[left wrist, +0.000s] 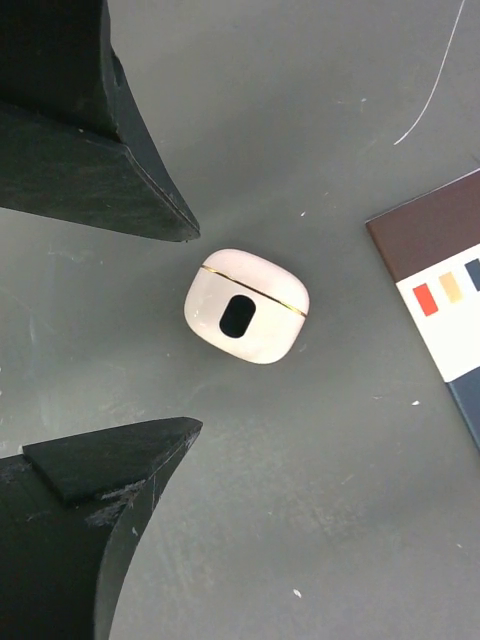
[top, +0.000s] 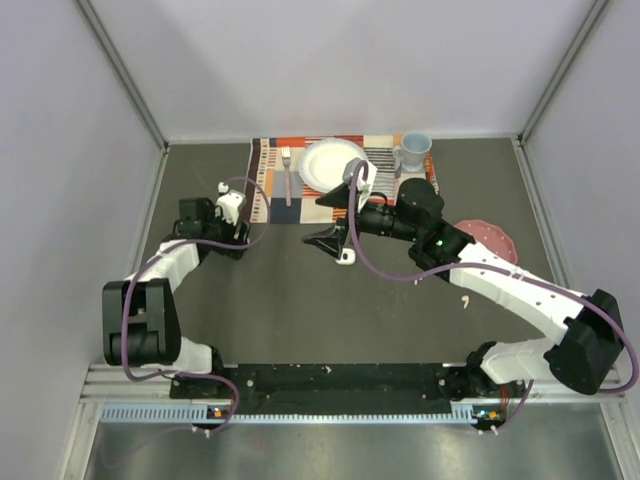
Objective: Insert the wireless bluetooth earbuds into the charging case
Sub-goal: Pick up the charging case from the corner of the board.
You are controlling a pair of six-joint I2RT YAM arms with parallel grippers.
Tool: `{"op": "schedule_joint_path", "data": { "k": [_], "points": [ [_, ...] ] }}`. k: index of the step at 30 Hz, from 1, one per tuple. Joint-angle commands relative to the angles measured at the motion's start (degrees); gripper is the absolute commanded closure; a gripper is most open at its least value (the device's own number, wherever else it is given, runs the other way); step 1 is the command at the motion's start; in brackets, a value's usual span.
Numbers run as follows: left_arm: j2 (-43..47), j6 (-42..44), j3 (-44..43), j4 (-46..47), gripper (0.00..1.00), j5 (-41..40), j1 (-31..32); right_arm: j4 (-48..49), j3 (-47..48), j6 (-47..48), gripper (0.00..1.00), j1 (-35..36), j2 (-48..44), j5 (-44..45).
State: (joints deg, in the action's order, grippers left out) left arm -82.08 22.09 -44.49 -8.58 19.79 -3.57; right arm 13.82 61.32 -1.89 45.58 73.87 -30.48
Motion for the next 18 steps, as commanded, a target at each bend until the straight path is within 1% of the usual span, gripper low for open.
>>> {"op": "schedule_joint_path", "data": {
  "k": [1, 2, 3, 6, 11, 13, 14, 17, 18],
  "points": [
    [-2.0, 7.1, -3.3, -0.4, 0.25, -0.9, 0.3, 1.2, -1.4, -2.9, 0.01, -0.2, -1.4, 3.9],
    [-2.5, 7.3, -3.9, 0.0, 0.25, -1.4, 0.3, 1.4, -1.8, -3.4, 0.01, -0.3, -1.5, 4.0],
    [-3.1, 7.1, -4.4, 0.5, 0.26, -3.7, 0.4, 1.5, -1.9, -3.6, 0.01, -0.3, -1.6, 4.0],
    [-5.4, 7.9, -7.4, -1.1, 0.29, -5.8, 0.7, 1.2, -2.5, -4.3, 0.01, -0.2, -2.1, 4.3],
    [-10.0, 11.4, -11.6, -4.5, 0.28, -3.9, 0.8, 1.7, -4.0, -4.6, 0.01, -0.3, -2.8, 6.0],
    [-11.2, 13.6, -12.2, -6.2, 0.27, -0.7, 1.1, 1.2, -3.9, -4.9, 0.01, -0.3, -2.5, 6.6],
    [-11.4, 15.6, -12.3, -7.5, 0.27, -0.1, 1.2, 0.7, -3.9, -4.9, 0.01, -0.3, -2.3, 6.5],
    [-11.9, 17.6, -12.3, -8.1, 0.27, 0.5, 1.3, 0.3, -3.8, -5.1, 0.01, -0.3, -2.1, 6.7],
    [-12.0, 18.4, -12.5, -9.8, 0.27, 1.0, 1.2, 0.4, -3.8, -5.0, 0.01, -0.3, -1.9, 6.7]
  ]
}}
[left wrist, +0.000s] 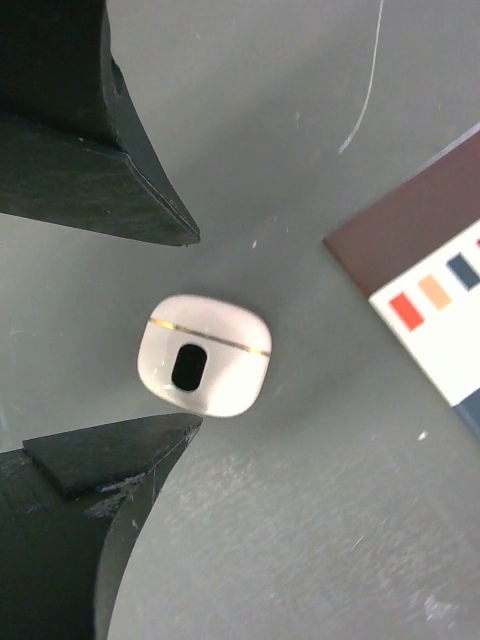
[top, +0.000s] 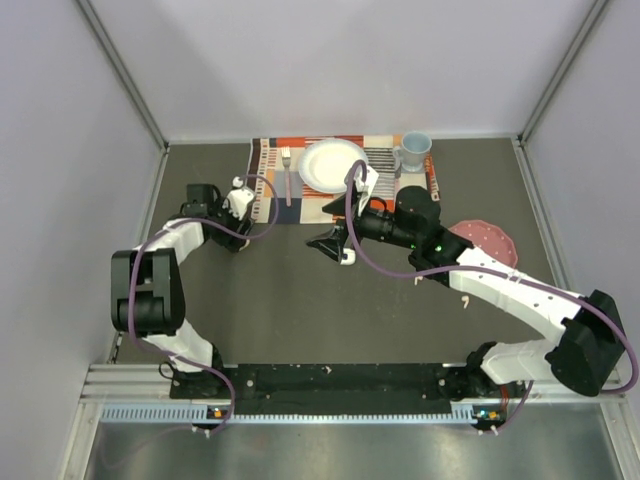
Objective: Insert the wireless bluetooth earbuds into the charging case
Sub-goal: Pick up the charging case from the corner of the board.
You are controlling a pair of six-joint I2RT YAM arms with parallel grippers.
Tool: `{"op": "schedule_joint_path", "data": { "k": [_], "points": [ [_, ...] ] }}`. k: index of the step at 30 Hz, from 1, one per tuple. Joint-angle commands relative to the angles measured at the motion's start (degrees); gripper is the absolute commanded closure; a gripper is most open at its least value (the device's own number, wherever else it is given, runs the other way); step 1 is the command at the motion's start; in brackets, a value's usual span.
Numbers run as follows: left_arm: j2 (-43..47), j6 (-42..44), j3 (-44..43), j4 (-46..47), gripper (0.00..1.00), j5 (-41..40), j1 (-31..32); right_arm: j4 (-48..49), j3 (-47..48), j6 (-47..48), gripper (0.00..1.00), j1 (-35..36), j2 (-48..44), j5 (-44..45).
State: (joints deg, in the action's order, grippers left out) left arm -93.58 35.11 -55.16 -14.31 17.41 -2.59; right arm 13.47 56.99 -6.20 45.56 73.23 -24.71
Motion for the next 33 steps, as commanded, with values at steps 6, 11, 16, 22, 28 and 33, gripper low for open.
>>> {"op": "schedule_joint_path", "data": {
  "k": [6, 11, 16, 22, 28, 33],
  "points": [
    [-3.9, 5.8, -4.5, -7.8, 0.27, 3.6, 0.2, 0.3, 1.5, -1.4, 0.01, -0.3, 0.2, 0.5],
    [-5.3, 5.1, -4.8, -8.1, 0.28, 3.1, 0.3, 0.4, 1.3, -2.1, 0.01, -0.3, 0.1, 0.9],
    [-5.6, 5.2, -4.8, -5.6, 0.34, 4.4, 0.3, 0.0, 1.4, -3.4, 0.01, -0.3, 0.0, 3.0],
    [-5.2, 5.2, -4.3, -6.1, 0.50, 4.3, 0.2, 0.1, 1.5, -3.9, 0.01, -0.3, 0.0, 3.6],
    [-3.9, 5.5, -2.7, -4.1, 0.68, 3.1, 1.5, -0.8, 1.8, -4.0, 0.01, -0.3, 0.3, 4.4],
    [2.7, 4.7, 0.8, 0.6, 0.88, 1.8, 4.9, -4.8, 3.6, -12.3, 0.01, -0.9, 0.5, 15.2]
  ]
}}
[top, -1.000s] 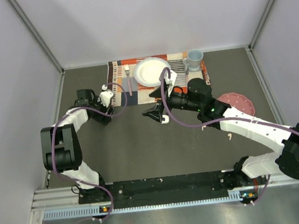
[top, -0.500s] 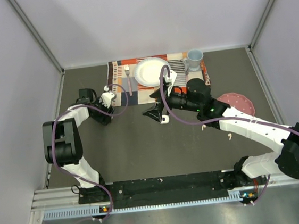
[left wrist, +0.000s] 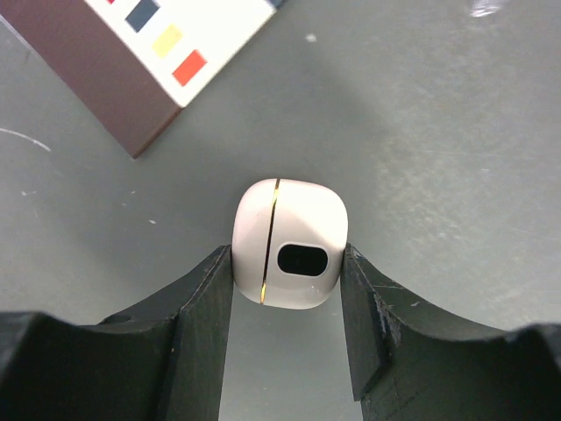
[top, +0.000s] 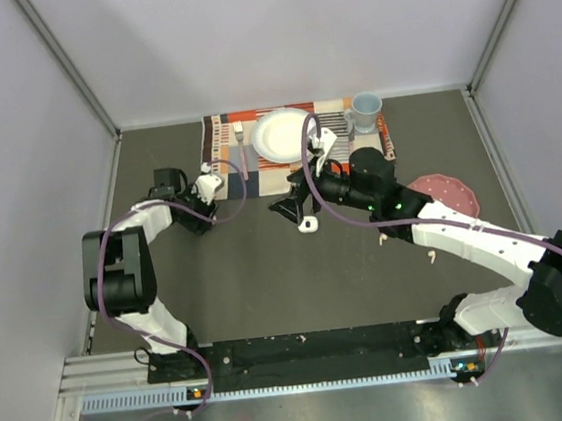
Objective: Insert the wireless bluetooth earbuds into the charging case
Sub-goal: Pick up the charging case from the corner of the board, then pass from the left arm to the right
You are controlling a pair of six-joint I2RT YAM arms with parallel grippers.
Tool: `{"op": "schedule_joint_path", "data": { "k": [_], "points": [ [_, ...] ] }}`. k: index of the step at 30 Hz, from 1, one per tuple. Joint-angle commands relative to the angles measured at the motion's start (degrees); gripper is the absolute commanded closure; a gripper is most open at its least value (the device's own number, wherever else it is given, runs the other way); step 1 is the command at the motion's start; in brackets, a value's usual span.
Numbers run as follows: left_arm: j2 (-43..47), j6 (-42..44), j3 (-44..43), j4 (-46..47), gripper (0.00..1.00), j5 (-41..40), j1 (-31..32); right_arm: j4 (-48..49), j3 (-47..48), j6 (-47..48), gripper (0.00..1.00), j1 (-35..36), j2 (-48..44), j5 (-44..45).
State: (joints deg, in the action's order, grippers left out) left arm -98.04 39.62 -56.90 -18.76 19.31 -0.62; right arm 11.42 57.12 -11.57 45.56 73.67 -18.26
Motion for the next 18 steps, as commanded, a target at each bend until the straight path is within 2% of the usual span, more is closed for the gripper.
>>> {"op": "schedule_joint_path", "data": {
  "k": [1, 4, 6, 9, 12, 15, 18],
  "points": [
    [8.7, -0.3, 4.0, 7.1, 0.90, 0.2, 3.3, -5.4, 4.9, -11.3, 0.01, -1.3, 0.3, 9.8],
    [16.1, -3.5, 7.2, 11.6, 0.94, 1.9, 4.9, -11.0, 7.1, -18.1, 0.01, -4.0, 0.2, 11.7],
    [21.9, -4.7, 9.4, 13.2, 0.96, 2.7, 6.0, -10.8, 6.3, -19.6, 0.01, -5.5, -0.7, 8.6],
    [29.6, -7.3, 13.0, 17.6, 0.96, 3.9, 6.8, -9.5, 2.8, -23.7, 0.01, -6.6, -4.4, 9.0],
    [37.0, -10.9, 17.2, 23.1, 0.96, 7.0, 7.3, -7.1, -2.2, -27.0, 0.05, -6.9, -9.2, 9.1],
    [44.1, -15.1, 22.3, 29.9, 0.96, 10.9, 8.3, -4.8, -7.7, -30.3, 0.13, -7.2, -12.9, 8.9],
    [49.8, -19.5, 26.8, 36.8, 0.96, 14.9, 10.1, -5.3, -8.4, -31.7, 0.19, -7.2, -13.4, 5.4]
  ]
}}
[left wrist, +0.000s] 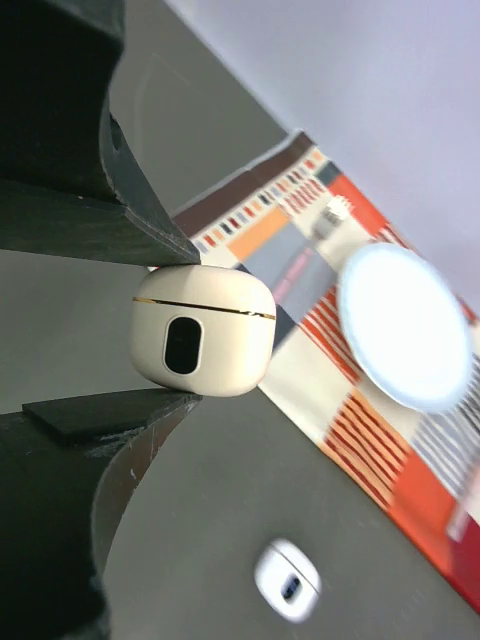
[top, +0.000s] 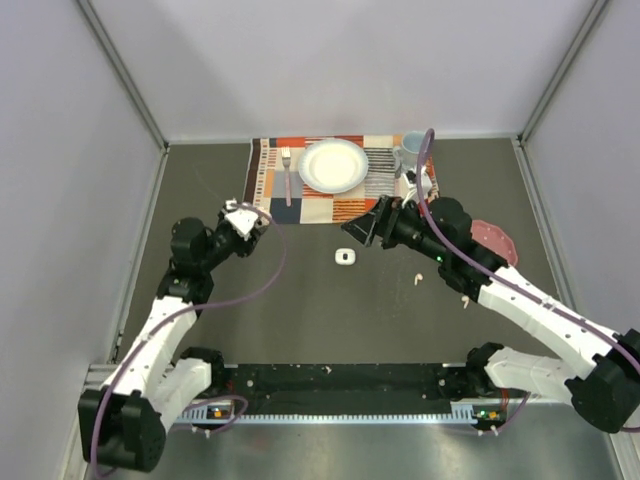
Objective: Insert the wireless bluetooth earbuds into the charging case
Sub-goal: Pass from the left arm to the right
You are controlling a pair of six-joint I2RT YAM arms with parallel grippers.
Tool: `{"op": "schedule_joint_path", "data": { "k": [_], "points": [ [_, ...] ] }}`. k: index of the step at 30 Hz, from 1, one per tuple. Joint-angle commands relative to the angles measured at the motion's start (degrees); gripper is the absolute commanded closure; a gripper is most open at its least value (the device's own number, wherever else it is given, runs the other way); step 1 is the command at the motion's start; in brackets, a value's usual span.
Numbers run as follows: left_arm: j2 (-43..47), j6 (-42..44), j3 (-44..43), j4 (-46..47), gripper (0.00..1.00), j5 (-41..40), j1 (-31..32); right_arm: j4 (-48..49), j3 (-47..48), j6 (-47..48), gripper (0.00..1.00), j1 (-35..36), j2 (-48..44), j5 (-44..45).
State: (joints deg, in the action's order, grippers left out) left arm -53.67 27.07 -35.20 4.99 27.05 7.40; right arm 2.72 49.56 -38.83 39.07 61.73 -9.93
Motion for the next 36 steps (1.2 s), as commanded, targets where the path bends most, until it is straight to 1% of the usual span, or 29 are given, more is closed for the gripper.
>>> {"op": "schedule_joint_path", "data": {
  "k": [1, 3, 5, 6, 7, 8, 9, 12, 13, 15, 16, 20, 24, 28, 29, 31, 33, 36],
  "points": [
    [6.4, -8.5, 6.0, 14.5, 0.96, 7.8, 2.8, 3.4, -1.0, -4.8, 0.23, -0.6, -1.3, -5.1],
    [8.7, -9.6, 7.2, 15.2, 0.96, 8.8, 5.8, 4.7, -2.3, -5.2, 0.25, -0.6, -1.2, -6.8],
    [9.8, -10.0, 7.4, 14.6, 0.96, 8.9, 8.2, 6.5, -3.6, -5.5, 0.35, -0.6, -1.1, -9.0],
    [10.0, -10.4, 8.0, 14.9, 0.96, 8.7, 10.9, 6.8, -4.3, -5.4, 0.37, -0.4, -1.0, -9.3],
    [10.0, -11.0, 8.2, 15.3, 0.96, 8.4, 12.2, 6.2, -4.3, -4.5, 0.38, 0.0, -1.1, -9.3],
    [9.8, -11.6, 8.1, 15.0, 0.96, 7.0, 13.8, 5.3, -4.1, -3.9, 0.38, 0.7, -1.1, -8.7],
    [9.8, -12.3, 8.0, 15.1, 0.96, 5.2, 17.0, 3.9, -3.4, -3.3, 0.37, 1.3, -1.0, -8.0],
    [9.1, -12.9, 9.2, 18.1, 0.96, 2.1, 23.8, 0.5, -1.4, -0.9, 0.37, 3.5, -0.9, -6.0],
    [8.8, -12.6, 9.2, 18.3, 0.96, 0.0, 25.1, -0.2, -1.0, 0.0, 0.36, 4.0, -0.9, -4.6],
    [7.5, -12.8, 8.7, 19.1, 0.95, -0.7, 28.0, -2.5, 0.4, 0.5, 0.34, 5.8, -0.5, -2.9],
    [6.8, -13.0, 8.4, 19.0, 0.95, -2.8, 29.1, -4.4, 0.6, 1.2, 0.34, 6.5, -0.3, -1.3],
    [2.4, -10.9, 6.8, 15.9, 0.95, -5.0, 33.8, -6.6, 1.5, 1.7, 0.33, 7.9, 0.1, 0.9],
    [1.4, -10.6, 7.4, 17.4, 0.95, -6.7, 35.2, -7.9, 2.1, 1.7, 0.34, 8.1, 0.8, 1.6],
    [2.2, -10.7, 7.5, 18.2, 0.95, -8.6, 36.0, -11.2, 3.8, 1.3, 0.34, 8.2, 2.4, 2.8],
    [2.3, -10.6, 7.6, 18.5, 0.95, -9.3, 36.4, -11.7, 4.1, 0.8, 0.37, 8.2, 2.9, 3.1],
    [2.7, -10.8, 7.9, 19.1, 0.96, -10.3, 36.9, -11.2, 4.1, -0.7, 0.37, 8.3, 3.4, 2.5],
    [2.7, -10.5, 8.3, 19.4, 0.96, -11.0, 37.2, -9.9, 3.9, -1.6, 0.41, 8.5, 4.2, 1.3],
    [2.6, -10.3, 8.5, 19.2, 0.96, -11.7, 37.6, -8.9, 3.7, -2.2, 0.43, 8.9, 5.1, 0.4]
  ]
}}
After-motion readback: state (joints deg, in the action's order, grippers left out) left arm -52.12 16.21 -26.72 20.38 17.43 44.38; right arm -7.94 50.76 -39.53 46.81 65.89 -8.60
